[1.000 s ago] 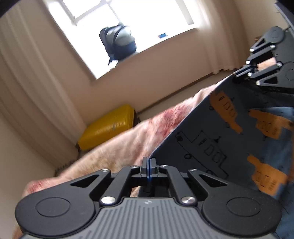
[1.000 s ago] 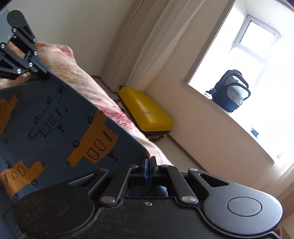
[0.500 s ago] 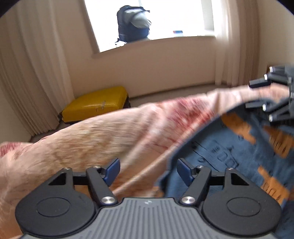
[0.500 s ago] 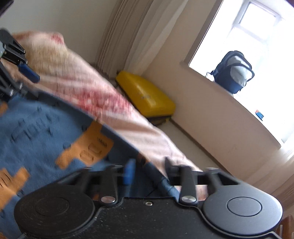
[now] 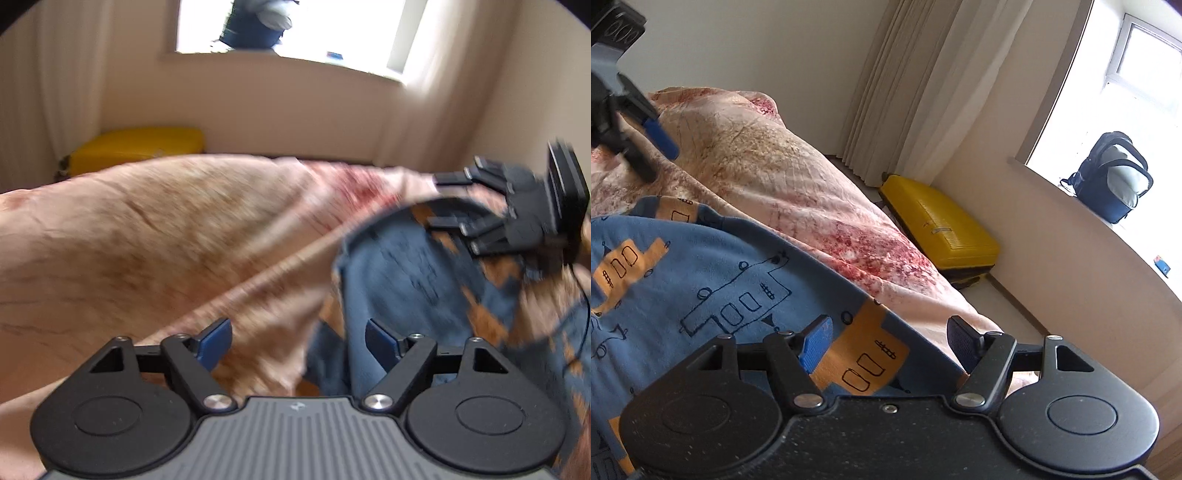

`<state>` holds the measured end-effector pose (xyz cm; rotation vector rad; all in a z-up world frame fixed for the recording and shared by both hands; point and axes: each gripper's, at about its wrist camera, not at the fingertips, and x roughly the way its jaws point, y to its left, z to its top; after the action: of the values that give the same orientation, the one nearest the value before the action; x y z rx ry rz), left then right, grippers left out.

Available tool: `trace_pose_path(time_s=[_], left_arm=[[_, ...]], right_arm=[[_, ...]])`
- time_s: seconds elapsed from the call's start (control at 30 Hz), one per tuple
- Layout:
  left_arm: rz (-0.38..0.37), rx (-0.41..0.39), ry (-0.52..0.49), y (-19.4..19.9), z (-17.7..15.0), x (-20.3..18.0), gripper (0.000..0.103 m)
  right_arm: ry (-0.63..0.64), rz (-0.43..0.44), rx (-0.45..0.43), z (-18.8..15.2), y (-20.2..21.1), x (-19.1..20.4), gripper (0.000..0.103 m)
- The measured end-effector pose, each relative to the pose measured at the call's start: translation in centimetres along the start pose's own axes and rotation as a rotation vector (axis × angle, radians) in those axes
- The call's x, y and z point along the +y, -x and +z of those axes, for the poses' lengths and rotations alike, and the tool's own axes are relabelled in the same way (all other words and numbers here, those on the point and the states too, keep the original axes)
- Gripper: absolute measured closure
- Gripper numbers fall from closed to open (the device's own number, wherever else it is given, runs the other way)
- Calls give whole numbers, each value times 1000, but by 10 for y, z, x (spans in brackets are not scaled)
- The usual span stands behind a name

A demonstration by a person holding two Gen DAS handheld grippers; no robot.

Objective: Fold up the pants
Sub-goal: 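Lift the pants by the waistband with both grippers and fold toward the hems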

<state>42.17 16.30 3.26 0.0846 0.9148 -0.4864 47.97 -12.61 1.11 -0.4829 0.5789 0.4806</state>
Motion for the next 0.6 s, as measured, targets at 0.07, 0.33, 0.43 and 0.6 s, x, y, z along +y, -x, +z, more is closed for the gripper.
trace_pose_path(time_s=[0.07,0.33,0.43,0.6], left_arm=[[23,30,-27,-9,-2,-4,31],[-28,102,-14,-19,0,-8,76],[6,124,-49,-24,3,-16,97],[120,77,-24,-13,9,-23,101]], right_arm=[[17,-15,12,1,-4,3,32],[-28,-3,61,6,-17,-6,36],[-51,7,69,5,-19,-8,60],[-36,-10,71,4,-14,-3,102]])
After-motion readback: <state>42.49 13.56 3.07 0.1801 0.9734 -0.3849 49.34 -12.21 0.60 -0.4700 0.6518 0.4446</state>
